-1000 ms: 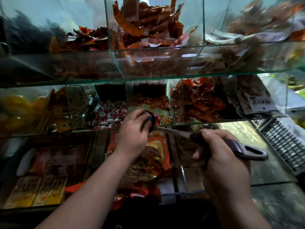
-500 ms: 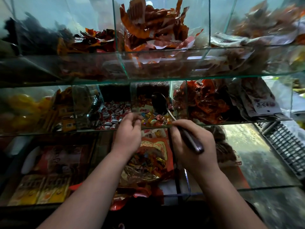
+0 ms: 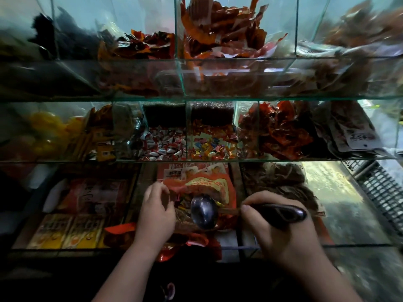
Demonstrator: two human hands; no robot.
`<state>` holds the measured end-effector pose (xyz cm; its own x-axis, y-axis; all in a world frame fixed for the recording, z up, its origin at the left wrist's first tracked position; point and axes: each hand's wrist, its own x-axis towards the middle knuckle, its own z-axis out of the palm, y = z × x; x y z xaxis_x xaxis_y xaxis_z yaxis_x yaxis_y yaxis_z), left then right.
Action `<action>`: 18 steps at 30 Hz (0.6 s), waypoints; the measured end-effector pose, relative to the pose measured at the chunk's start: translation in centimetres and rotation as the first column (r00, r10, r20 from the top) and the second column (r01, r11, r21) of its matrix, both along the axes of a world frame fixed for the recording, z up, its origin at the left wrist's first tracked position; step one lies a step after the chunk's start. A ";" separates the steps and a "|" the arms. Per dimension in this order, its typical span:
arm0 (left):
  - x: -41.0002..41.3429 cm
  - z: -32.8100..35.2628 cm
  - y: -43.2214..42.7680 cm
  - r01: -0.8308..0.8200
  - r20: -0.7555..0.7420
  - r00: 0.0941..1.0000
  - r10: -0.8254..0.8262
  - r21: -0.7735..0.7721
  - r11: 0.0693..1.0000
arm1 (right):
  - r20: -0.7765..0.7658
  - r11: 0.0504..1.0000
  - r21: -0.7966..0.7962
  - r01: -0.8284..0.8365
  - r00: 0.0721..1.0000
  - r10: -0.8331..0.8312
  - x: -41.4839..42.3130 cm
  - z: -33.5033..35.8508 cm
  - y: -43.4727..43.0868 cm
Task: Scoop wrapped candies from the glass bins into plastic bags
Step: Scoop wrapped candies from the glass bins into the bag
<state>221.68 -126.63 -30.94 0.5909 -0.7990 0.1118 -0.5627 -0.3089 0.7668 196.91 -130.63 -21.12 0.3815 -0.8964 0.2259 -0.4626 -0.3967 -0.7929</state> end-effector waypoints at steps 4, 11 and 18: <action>-0.8 -1.2 -0.5 0.091 -0.026 0.996 -0.088 0.116 0.989 | -0.244 0.996 0.055 -0.065 0.967 0.076 3.2 -4.5 -1.8; -1.6 -2.1 -1.3 0.083 -0.055 0.996 -0.070 0.290 0.953 | -0.333 1.000 -0.024 -0.010 0.943 0.001 6.1 -10.6 -3.9; -2.5 -2.2 -0.8 0.120 -0.043 0.993 -0.112 0.341 0.932 | -0.044 0.983 0.097 0.156 0.987 -0.152 6.8 -12.1 -4.5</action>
